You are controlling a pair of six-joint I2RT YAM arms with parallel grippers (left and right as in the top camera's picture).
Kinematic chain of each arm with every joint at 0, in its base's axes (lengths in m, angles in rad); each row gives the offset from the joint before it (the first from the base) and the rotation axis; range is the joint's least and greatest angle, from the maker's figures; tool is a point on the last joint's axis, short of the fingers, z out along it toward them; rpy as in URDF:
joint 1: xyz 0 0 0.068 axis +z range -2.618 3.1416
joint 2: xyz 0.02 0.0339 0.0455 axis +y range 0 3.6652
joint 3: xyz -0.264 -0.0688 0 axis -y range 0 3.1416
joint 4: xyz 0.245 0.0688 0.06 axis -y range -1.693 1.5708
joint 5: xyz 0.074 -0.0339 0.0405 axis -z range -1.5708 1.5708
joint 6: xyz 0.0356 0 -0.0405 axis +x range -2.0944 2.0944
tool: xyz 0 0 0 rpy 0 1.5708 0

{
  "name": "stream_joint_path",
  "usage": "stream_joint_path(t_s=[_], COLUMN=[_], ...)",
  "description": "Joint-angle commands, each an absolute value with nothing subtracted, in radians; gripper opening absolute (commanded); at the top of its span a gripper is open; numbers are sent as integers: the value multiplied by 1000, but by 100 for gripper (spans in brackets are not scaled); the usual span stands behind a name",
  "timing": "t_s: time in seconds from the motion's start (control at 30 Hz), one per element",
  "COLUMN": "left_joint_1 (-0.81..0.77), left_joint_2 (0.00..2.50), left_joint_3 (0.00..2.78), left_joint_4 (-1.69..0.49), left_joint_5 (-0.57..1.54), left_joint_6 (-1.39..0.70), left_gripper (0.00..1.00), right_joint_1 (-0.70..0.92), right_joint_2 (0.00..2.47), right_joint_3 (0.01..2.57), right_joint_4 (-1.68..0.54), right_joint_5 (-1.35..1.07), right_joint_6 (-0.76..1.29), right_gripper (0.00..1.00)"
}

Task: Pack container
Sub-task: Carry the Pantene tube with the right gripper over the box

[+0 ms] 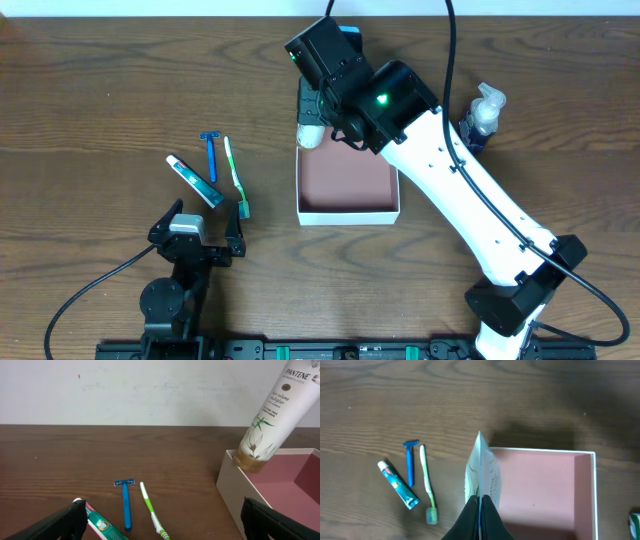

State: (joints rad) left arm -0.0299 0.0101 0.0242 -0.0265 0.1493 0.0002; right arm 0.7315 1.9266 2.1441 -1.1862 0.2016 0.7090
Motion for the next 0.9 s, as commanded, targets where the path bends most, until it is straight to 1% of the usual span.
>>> stream_joint_path(t_s=[0.0,0.27,0.87], left_joint_1=[-34,-34,-34], left_joint_2=[4,4,4], left_joint_3=[4,4,4], left_joint_4=[-56,-56,-56], left_joint_5=[141,141,141], left_joint_6=[0,0,0], left_gripper=[98,98,98], right_joint_1=[738,738,713], right_joint_2=[1912,1912,1916], right_joint_3=[2157,2158,2158], right_joint_4=[-1200,-1231,-1179], right_joint_5=[207,239,267], right_joint_6=[729,727,672], right_gripper=[1,1,2])
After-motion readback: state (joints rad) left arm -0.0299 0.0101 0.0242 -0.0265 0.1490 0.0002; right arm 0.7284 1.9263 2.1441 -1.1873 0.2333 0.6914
